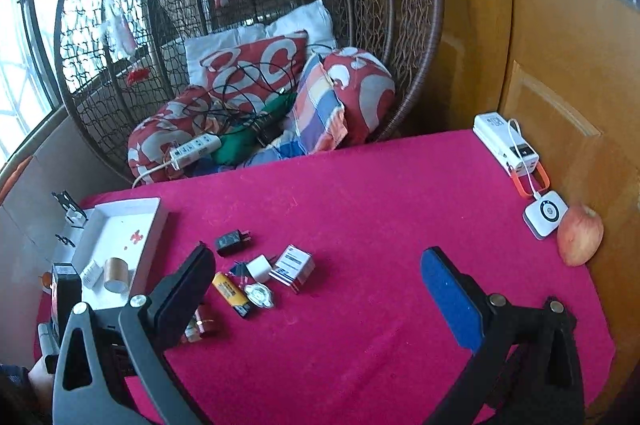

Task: Organize rigid objects
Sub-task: 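Move both tools back to the item cluster and grasp the tangerine with the left gripper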

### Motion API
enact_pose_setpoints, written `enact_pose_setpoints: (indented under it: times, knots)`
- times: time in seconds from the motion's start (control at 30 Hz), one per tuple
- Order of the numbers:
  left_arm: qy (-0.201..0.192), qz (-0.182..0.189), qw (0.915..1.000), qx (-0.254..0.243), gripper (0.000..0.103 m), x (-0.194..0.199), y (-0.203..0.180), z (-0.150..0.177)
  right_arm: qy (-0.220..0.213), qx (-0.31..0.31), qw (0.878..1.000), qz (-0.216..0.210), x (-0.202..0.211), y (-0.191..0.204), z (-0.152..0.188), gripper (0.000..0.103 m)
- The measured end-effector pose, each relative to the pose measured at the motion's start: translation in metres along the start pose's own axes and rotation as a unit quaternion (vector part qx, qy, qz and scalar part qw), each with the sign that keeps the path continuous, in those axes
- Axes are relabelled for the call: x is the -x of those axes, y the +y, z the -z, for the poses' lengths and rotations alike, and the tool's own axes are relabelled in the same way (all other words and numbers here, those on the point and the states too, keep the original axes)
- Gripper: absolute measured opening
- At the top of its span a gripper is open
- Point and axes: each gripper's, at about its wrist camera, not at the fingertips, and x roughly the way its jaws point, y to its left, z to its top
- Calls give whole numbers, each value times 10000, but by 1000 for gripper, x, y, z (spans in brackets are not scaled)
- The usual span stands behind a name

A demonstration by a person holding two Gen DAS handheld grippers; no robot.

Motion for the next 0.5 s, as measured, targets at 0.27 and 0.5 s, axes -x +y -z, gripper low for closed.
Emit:
enact_pose_setpoints:
  times: [0.27,0.5]
  knots:
    - [238,-275,9993,-13,66,-24,-6,3,312,95,9995,-52,-21,-9,-2,103]
    - [160,-285,9991,260,41,-24,1,13,1401,-113,9889,-484,-91,-5,0,103]
